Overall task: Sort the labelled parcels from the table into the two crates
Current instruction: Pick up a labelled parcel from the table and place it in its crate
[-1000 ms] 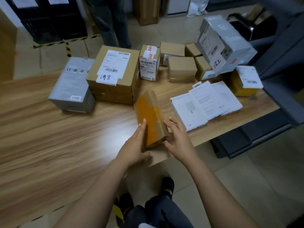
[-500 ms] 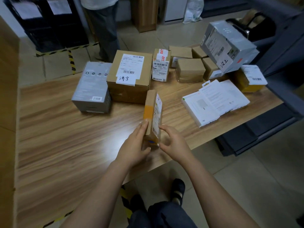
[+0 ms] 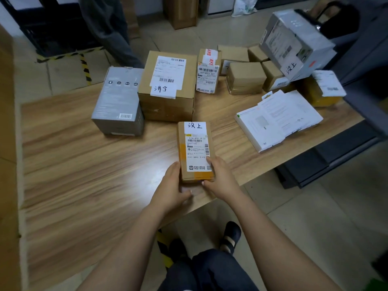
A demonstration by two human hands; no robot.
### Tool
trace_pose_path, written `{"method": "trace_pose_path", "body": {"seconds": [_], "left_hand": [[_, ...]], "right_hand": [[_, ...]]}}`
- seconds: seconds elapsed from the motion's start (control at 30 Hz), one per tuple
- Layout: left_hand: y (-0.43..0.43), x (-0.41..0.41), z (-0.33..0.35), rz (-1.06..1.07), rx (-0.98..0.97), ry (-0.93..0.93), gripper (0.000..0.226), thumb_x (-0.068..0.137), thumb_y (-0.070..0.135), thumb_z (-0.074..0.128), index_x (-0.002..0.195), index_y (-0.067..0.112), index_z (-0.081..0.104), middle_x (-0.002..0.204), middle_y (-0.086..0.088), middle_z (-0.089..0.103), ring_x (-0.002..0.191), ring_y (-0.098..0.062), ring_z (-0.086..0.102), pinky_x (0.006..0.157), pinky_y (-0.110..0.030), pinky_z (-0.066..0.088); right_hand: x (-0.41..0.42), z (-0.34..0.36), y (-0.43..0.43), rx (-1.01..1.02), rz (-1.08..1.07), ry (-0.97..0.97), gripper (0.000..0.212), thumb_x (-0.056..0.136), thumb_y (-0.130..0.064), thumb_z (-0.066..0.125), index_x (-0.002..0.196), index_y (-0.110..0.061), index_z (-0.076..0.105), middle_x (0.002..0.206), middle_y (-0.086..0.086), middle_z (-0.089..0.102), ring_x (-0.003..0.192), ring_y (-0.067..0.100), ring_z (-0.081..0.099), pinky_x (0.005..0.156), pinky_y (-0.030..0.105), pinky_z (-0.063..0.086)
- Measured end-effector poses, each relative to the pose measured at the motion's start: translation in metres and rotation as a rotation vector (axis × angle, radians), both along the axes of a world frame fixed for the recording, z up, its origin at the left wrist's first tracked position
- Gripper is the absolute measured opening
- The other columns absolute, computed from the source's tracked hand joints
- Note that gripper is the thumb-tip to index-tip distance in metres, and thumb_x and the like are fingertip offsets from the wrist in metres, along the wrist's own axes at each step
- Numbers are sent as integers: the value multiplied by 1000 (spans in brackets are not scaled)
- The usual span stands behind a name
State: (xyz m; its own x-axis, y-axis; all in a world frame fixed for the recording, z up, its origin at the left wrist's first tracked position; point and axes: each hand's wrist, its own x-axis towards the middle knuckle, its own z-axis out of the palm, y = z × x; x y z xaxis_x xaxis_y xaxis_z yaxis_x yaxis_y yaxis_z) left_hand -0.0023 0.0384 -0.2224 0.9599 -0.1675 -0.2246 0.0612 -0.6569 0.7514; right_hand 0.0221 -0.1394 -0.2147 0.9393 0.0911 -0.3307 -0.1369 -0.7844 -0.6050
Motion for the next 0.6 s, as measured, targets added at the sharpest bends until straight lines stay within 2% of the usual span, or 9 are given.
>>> {"method": "trace_pose_path", "body": {"seconds": [0.13, 0.27, 0.33, 0.47, 0.6], "left_hand": [[1, -1, -5, -11, 40, 18, 67, 74, 18, 72, 134, 24, 41, 130, 7, 45, 120, -9, 42, 91, -15, 33], [7, 1, -6, -16, 122, -2, 69, 79, 20, 69, 141, 22, 39, 140, 2, 44, 128, -13, 39, 98, -18, 30], [13, 1, -6, 3, 184, -3, 70, 81, 23, 69, 144, 19, 37, 146, 1, 39, 133, -16, 35, 105, -25, 30], [28, 0, -6, 60, 292, -69, 66, 78, 28, 70, 138, 18, 45, 141, 0, 44, 129, -20, 39, 103, -33, 36], [37, -3, -7, 85, 359, -132, 62, 75, 26, 70, 133, 15, 51, 133, -2, 50, 122, -24, 45, 99, -34, 37]], "right_hand": [[0, -1, -1, -16, -11, -2, 84, 78, -16, 78, 149, -21, 34, 151, 1, 34, 136, 20, 38, 113, 33, 34], [-2, 3, -4, -19, -21, -36, 82, 77, -12, 76, 148, -18, 35, 148, 2, 38, 134, 19, 39, 109, 26, 31], [-4, 5, -1, -17, -42, -81, 80, 77, -14, 74, 147, -19, 36, 145, 1, 40, 132, 18, 40, 106, 25, 32], [-7, 2, 14, -66, -82, -111, 79, 81, -41, 72, 146, -20, 32, 147, 3, 36, 134, 22, 36, 109, 38, 37], [-5, -2, 35, -110, -214, -60, 104, 70, -65, 70, 149, -18, 22, 149, 5, 29, 136, 27, 32, 108, 46, 36]]}}
